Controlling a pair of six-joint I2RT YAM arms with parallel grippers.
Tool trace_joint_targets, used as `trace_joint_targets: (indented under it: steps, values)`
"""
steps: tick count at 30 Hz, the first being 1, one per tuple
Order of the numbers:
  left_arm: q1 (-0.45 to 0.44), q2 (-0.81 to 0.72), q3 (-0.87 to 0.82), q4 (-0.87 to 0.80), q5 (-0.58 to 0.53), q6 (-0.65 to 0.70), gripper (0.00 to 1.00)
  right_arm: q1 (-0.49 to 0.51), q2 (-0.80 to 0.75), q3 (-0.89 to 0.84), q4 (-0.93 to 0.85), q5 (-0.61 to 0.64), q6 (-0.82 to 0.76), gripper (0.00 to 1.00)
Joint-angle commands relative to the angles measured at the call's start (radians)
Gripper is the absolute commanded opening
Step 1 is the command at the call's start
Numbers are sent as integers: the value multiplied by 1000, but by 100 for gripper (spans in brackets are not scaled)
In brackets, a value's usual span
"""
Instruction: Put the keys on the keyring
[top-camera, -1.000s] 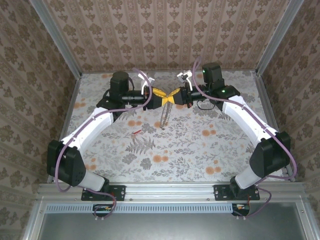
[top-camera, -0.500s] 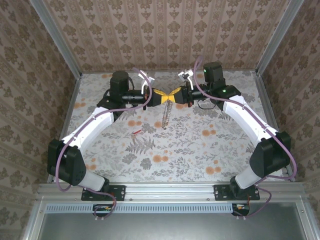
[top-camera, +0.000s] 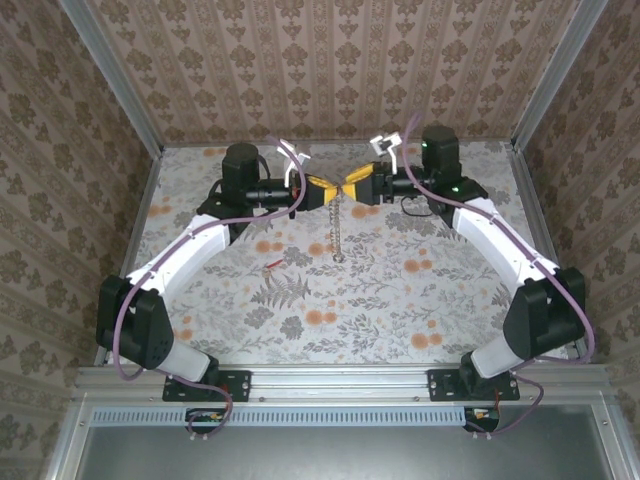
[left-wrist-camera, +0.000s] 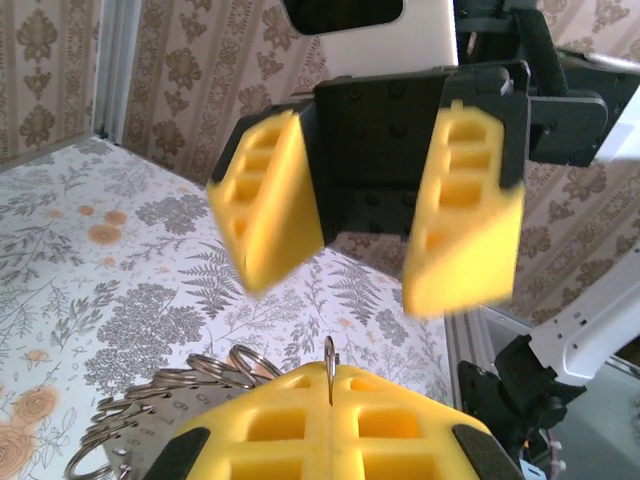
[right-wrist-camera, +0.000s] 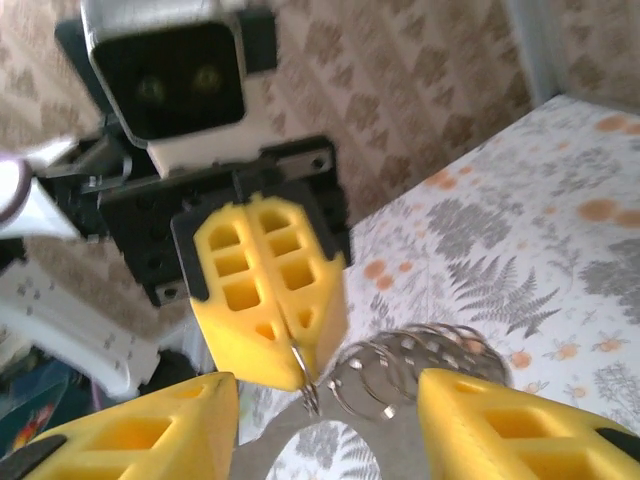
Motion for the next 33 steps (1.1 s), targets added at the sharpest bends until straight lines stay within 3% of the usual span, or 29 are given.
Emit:
trace_joint_targets:
  steps: [1, 4, 10, 16, 27, 33]
  values:
    - [-1, -2, -15, 115, -25, -41, 0, -57, -101, -75, 276, 114, 241, 55]
    - [-1, -7, -34, 167, -33, -57, 0, -56, -168, -160, 351, 230, 336, 56]
    - [-1, -4, -79, 349, -56, -132, 0, -13, -188, -360, 672, 387, 582, 53]
    - [-3, 17, -84, 483, -65, -211, 0, 76, -121, -403, 829, 427, 639, 42]
    - [-5, 31, -124, 651, -162, -318, 0, 131, 63, -438, 1263, 502, 854, 34]
    - [-5, 49, -126, 702, -165, -362, 0, 161, 84, -409, 1285, 515, 858, 33]
